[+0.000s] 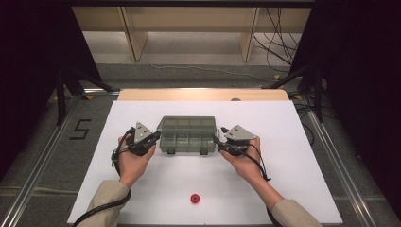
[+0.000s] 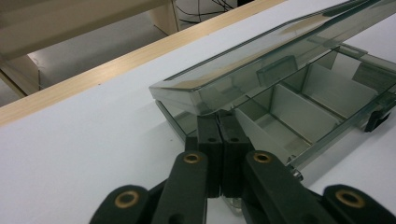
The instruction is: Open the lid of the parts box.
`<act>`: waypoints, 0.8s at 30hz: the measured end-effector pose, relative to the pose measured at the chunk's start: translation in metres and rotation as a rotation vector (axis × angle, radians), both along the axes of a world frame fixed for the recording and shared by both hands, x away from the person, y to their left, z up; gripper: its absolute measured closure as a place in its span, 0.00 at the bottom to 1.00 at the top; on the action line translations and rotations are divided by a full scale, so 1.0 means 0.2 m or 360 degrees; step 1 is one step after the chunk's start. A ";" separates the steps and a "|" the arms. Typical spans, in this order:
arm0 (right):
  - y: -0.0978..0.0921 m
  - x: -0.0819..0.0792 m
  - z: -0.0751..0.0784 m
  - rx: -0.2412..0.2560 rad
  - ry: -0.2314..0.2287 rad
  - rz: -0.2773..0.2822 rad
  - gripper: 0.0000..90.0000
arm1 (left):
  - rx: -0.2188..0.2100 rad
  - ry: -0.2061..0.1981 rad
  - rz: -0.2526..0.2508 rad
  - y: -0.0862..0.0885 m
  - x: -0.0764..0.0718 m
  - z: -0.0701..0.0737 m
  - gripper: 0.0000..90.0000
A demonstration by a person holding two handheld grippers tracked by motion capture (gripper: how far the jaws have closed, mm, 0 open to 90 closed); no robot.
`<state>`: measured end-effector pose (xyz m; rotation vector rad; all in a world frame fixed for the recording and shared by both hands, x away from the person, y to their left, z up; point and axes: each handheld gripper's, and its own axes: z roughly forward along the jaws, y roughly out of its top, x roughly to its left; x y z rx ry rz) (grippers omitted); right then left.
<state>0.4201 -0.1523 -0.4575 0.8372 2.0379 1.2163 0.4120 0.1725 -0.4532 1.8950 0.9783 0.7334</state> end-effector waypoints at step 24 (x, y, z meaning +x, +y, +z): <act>0.06 0.04 0.02 0.0001 -0.0168 0.0018 0.68 | 0.0253 -0.0278 0.0012 -0.01 0.06 0.03 0.84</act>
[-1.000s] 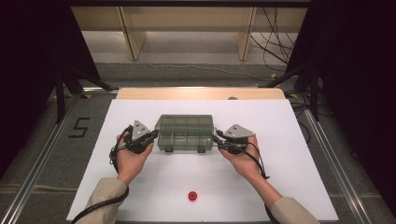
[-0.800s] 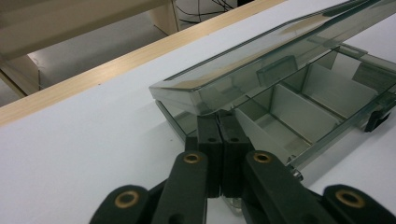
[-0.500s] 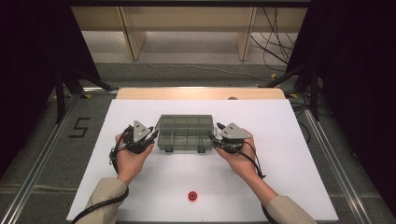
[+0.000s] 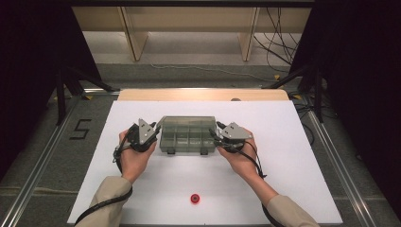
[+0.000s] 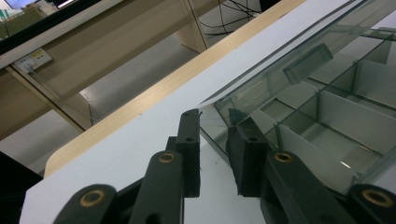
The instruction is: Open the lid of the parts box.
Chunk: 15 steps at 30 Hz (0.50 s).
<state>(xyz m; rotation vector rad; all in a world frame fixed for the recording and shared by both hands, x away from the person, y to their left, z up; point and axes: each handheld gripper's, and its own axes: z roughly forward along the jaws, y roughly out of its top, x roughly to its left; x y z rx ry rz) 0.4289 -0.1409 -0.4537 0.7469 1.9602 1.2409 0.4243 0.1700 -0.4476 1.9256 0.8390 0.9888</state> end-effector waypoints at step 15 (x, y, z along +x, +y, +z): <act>0.00 0.04 0.03 0.0017 -0.0061 -0.0067 0.84 | -0.0034 -0.0051 0.0013 0.00 0.06 0.03 0.87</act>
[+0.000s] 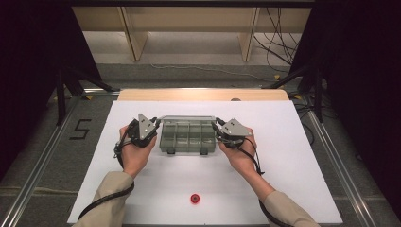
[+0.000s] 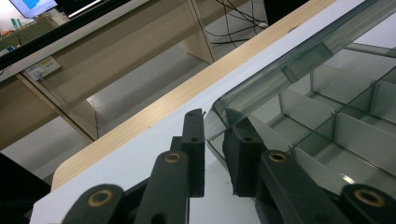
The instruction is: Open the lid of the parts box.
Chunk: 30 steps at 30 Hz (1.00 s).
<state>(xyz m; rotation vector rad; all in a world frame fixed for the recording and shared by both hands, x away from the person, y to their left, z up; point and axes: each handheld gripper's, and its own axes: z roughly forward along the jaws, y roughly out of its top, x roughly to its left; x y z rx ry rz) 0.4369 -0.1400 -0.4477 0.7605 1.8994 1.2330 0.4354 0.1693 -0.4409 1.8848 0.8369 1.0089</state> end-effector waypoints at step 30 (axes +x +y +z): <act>0.02 0.05 0.05 -0.0030 -0.0071 -0.0093 0.93 | -0.0092 -0.0026 0.0066 0.00 0.07 0.04 0.94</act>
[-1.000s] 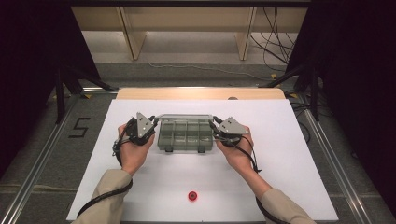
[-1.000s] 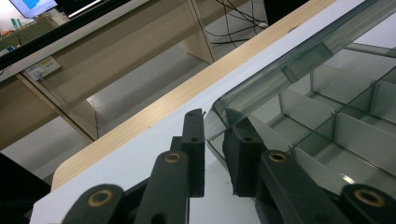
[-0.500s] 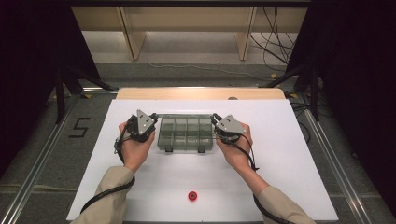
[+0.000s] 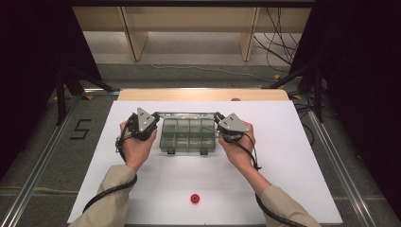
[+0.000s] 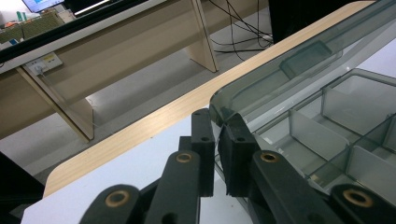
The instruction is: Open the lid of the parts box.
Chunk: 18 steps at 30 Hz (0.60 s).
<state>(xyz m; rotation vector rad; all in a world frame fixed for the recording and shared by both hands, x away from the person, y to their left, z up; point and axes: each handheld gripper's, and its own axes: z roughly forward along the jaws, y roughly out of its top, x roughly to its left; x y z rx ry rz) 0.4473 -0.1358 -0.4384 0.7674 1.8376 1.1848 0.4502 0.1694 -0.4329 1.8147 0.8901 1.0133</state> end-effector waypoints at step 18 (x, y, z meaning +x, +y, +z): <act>0.00 0.04 0.02 0.0027 0.0001 -0.0004 0.93 | -0.0067 0.0022 -0.0012 0.01 0.04 0.02 0.94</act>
